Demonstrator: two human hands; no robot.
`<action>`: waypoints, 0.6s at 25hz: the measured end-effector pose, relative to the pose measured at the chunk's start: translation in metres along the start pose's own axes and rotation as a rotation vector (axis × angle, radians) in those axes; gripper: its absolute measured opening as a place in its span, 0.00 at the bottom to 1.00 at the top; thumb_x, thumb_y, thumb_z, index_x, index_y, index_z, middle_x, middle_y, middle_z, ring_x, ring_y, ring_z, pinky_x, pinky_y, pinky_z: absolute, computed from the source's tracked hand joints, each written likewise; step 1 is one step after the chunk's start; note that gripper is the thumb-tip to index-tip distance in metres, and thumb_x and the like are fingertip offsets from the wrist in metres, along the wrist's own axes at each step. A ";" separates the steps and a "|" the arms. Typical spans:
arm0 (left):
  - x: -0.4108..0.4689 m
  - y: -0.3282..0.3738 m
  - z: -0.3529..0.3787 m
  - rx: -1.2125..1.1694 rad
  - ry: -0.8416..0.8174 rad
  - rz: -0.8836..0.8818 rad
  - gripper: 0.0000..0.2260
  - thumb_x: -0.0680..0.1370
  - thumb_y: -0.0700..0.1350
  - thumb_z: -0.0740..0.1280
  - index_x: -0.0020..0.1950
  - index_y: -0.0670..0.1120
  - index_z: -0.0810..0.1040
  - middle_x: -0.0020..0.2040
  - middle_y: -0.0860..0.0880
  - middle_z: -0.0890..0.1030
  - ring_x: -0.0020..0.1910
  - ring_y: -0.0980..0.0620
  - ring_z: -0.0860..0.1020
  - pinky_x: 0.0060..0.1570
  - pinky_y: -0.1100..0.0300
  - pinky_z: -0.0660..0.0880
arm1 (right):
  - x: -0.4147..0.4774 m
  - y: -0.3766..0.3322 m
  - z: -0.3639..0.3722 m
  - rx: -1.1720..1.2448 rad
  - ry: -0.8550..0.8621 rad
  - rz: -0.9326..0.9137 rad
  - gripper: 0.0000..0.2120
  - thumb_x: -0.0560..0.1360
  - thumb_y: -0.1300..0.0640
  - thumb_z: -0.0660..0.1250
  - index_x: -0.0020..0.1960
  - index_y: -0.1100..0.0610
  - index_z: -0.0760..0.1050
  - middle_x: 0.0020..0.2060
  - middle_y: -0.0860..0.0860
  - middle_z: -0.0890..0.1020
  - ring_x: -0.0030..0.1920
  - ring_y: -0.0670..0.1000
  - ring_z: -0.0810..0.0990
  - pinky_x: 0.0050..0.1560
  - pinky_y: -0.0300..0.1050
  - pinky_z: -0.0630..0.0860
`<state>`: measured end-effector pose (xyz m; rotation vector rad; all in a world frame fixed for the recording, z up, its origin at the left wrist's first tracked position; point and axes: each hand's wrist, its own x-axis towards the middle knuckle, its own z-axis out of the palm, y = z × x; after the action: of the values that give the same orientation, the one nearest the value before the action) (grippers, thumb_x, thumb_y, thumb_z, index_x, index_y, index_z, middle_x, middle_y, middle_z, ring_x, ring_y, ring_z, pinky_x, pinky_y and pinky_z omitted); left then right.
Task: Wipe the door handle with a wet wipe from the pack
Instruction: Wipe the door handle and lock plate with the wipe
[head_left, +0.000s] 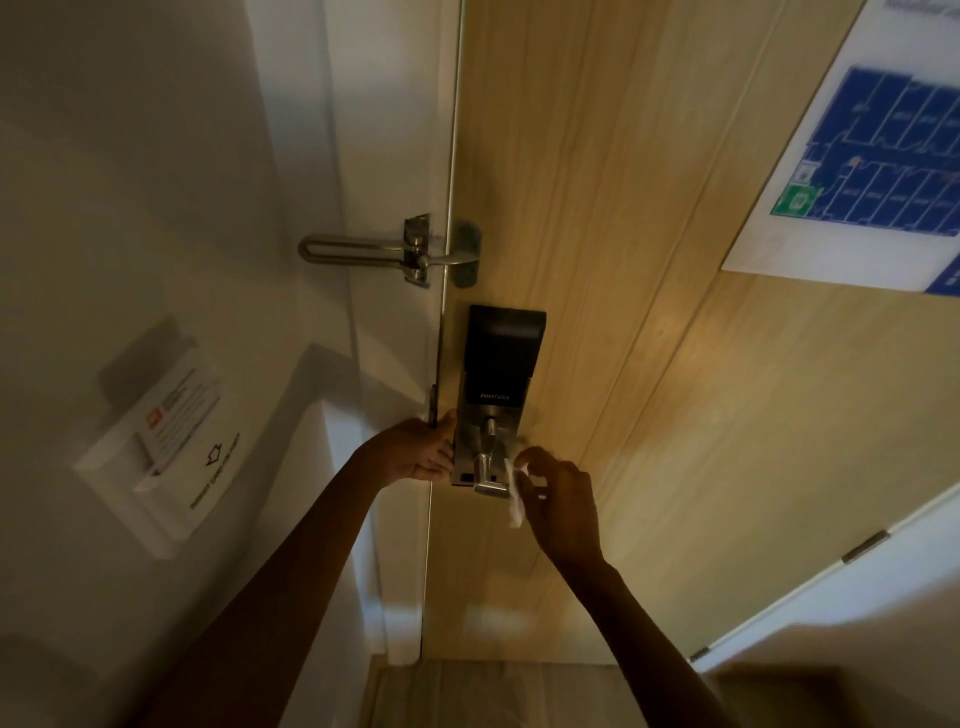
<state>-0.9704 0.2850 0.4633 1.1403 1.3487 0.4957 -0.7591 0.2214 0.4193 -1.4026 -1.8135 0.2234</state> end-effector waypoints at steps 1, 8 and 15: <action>0.000 0.000 0.000 0.000 -0.002 -0.002 0.31 0.78 0.61 0.56 0.62 0.33 0.73 0.60 0.35 0.79 0.58 0.43 0.80 0.57 0.54 0.78 | -0.001 0.003 0.001 -0.077 -0.010 -0.048 0.07 0.76 0.57 0.68 0.54 0.54 0.79 0.51 0.51 0.84 0.48 0.44 0.81 0.46 0.42 0.82; 0.000 0.000 0.001 -0.008 0.013 0.008 0.31 0.79 0.61 0.56 0.62 0.33 0.74 0.59 0.35 0.79 0.57 0.43 0.80 0.56 0.54 0.78 | -0.003 0.010 -0.007 -0.442 -0.190 -0.370 0.15 0.77 0.48 0.63 0.58 0.55 0.79 0.56 0.53 0.83 0.61 0.54 0.78 0.65 0.52 0.69; -0.002 0.001 0.002 0.017 0.006 0.006 0.31 0.78 0.61 0.55 0.61 0.34 0.74 0.60 0.36 0.79 0.57 0.44 0.80 0.53 0.56 0.78 | 0.001 0.017 -0.014 -0.588 -0.290 -0.418 0.10 0.70 0.53 0.73 0.50 0.54 0.79 0.40 0.51 0.85 0.43 0.52 0.82 0.54 0.47 0.74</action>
<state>-0.9693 0.2829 0.4647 1.1579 1.3570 0.4937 -0.7372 0.2240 0.4195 -1.3687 -2.4995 -0.3719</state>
